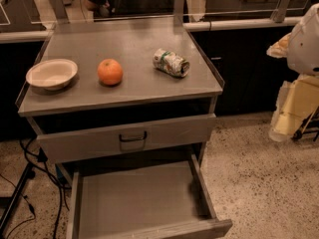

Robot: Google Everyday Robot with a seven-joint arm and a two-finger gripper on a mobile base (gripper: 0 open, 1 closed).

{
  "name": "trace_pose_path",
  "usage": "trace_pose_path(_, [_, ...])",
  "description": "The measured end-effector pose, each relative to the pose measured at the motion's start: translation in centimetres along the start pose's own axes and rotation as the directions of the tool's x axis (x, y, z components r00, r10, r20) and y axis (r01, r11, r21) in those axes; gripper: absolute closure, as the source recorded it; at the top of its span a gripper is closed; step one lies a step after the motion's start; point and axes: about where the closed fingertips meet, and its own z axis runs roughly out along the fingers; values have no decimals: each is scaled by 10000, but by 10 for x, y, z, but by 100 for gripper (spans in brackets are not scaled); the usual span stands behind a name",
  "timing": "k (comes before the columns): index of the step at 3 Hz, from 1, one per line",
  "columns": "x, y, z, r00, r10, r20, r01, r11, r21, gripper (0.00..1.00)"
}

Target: Place orange into middle drawer

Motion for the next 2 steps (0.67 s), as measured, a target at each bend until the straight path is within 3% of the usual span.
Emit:
trace_pose_path(1, [-1,0,0,10000,-11,5,11,10000,16,0])
trace_pose_path(2, [-38,-3,4,9975,-697,134,697,9976,-12,0])
